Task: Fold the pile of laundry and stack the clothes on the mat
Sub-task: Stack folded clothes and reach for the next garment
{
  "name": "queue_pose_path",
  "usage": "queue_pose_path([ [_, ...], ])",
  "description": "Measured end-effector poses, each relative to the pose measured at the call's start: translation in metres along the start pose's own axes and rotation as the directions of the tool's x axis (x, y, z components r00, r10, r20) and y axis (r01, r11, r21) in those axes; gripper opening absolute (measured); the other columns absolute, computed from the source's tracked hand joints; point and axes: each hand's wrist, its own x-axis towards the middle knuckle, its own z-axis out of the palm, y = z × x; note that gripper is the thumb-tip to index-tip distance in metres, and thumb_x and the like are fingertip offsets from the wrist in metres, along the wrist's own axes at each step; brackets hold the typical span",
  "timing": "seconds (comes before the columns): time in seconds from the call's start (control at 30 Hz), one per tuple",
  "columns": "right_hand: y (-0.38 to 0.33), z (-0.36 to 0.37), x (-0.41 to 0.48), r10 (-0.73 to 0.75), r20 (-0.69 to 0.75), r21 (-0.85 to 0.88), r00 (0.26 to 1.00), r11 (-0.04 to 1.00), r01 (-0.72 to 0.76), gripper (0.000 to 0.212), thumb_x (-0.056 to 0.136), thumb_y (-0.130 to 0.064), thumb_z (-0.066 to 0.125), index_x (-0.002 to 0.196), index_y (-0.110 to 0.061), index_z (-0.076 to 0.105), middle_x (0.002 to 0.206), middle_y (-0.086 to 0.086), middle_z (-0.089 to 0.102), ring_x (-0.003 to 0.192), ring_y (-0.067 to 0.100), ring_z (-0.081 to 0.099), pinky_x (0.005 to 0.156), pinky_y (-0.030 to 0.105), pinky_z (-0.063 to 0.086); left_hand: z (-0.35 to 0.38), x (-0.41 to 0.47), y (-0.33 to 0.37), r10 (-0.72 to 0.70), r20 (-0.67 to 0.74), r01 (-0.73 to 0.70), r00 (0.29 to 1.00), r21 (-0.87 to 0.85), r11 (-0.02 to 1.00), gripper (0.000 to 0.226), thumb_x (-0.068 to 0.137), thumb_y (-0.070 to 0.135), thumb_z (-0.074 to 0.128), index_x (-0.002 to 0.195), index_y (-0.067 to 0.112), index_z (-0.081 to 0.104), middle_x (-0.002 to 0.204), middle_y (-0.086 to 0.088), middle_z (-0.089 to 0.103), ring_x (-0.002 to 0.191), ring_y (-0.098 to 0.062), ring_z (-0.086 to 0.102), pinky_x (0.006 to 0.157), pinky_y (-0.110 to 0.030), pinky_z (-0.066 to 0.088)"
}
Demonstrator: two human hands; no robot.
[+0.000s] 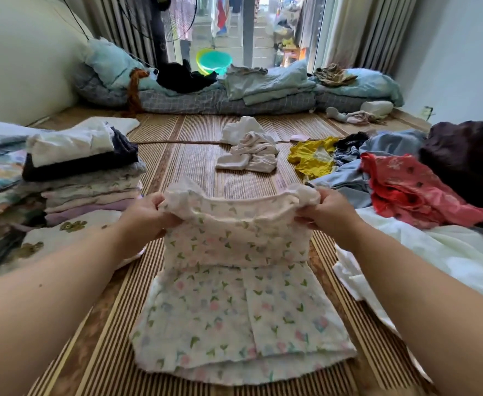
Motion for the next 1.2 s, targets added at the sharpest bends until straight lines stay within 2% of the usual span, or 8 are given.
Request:
queue_pose_path([
  [0.1,0.009,-0.012,-0.047,-0.072,0.108,-0.1,0.992,0.992,0.083,0.023,0.076,0.007,0.071,0.088,-0.012,0.07,0.087,0.012,0.071,0.082,0.021,0.066,0.074,0.038,0.058,-0.002,-0.047,-0.008,0.043,0.07,-0.054,0.997,0.15,0.987,0.06,0.053,0.031,0.082,0.106,0.009,0.066,0.103,-0.018,0.071,0.097,-0.029,0.068,0.09,-0.045,0.054],
  [0.23,0.021,-0.026,-0.106,-0.121,0.222,-0.349,0.968,0.917,0.194,0.028,0.075,-0.008,0.077,0.072,-0.035,0.068,0.066,-0.011,0.068,0.062,-0.002,0.061,0.056,0.015,0.047,-0.005,-0.092,-0.022,-0.01,0.297,-0.151,0.955,0.515,0.844,0.012,0.077,0.017,0.078,0.081,0.023,0.069,0.081,-0.001,0.07,0.074,-0.009,0.066,0.066,-0.022,0.054],
  [0.33,0.032,-0.026,-0.133,0.138,0.352,-0.649,0.926,0.748,0.135,0.02,0.073,-0.019,0.066,0.081,-0.037,0.063,0.079,-0.006,0.067,0.077,0.011,0.065,0.069,0.03,0.053,0.004,-0.109,-0.031,-0.17,0.412,-0.266,0.895,0.8,0.537,0.013,0.076,0.022,0.065,0.079,0.034,0.061,0.079,0.011,0.061,0.068,0.002,0.053,0.058,-0.013,0.043],
  [0.43,0.036,-0.016,-0.143,0.366,0.351,-0.817,0.862,0.569,0.091,0.025,0.077,-0.044,0.051,0.099,-0.038,0.061,0.091,-0.014,0.064,0.079,0.002,0.059,0.066,0.024,0.049,0.01,-0.115,-0.039,-0.401,0.418,-0.192,0.815,0.848,0.493,0.028,0.072,0.025,0.055,0.088,0.048,0.061,0.09,0.02,0.062,0.079,0.003,0.06,0.062,-0.013,0.045],
  [0.5,0.038,-0.001,-0.147,0.338,0.27,-0.792,0.902,0.61,0.009,0.042,0.089,-0.06,0.041,0.107,-0.03,0.064,0.103,-0.008,0.065,0.09,0.008,0.06,0.081,0.031,0.05,0.012,-0.113,-0.045,-0.31,0.401,-0.213,0.862,0.842,0.496,0.027,0.081,0.024,0.056,0.089,0.049,0.063,0.101,0.021,0.063,0.087,0.004,0.059,0.072,-0.016,0.049],
  [0.67,0.049,0.047,-0.139,0.294,0.112,-0.884,0.949,0.466,-0.041,0.084,0.082,-0.084,0.012,0.145,-0.034,0.038,0.155,0.0,0.034,0.144,0.027,0.029,0.111,0.067,0.017,0.005,-0.094,-0.064,-0.073,0.342,-0.337,0.937,0.939,0.068,0.03,0.094,0.034,0.051,0.112,0.057,0.052,0.152,0.022,0.023,0.144,-0.023,0.011,0.115,-0.057,0.009],
  [1.0,0.053,0.065,-0.025,0.262,0.138,-0.947,0.955,0.318,0.049,0.047,0.094,-0.049,0.046,0.141,-0.042,0.041,0.157,0.004,0.027,0.147,0.035,0.008,0.107,0.073,-0.008,0.033,-0.096,-0.07,-0.212,0.476,-0.432,0.854,0.874,0.221,0.061,0.076,0.072,0.039,0.134,0.055,0.036,0.133,0.026,0.046,0.139,-0.009,0.018,0.108,-0.056,-0.018],
  [1.2,0.045,0.074,-0.067,-0.309,0.202,-0.786,0.929,0.514,0.342,0.025,0.093,-0.024,0.059,0.115,-0.03,0.069,0.117,-0.002,0.067,0.101,0.02,0.063,0.086,0.028,0.045,0.074,-0.11,-0.049,-0.21,0.745,-0.693,0.633,0.666,0.277,0.071,0.079,0.045,0.066,0.144,0.042,0.036,0.127,0.011,0.049,0.122,-0.015,0.034,0.109,-0.037,0.03],
])
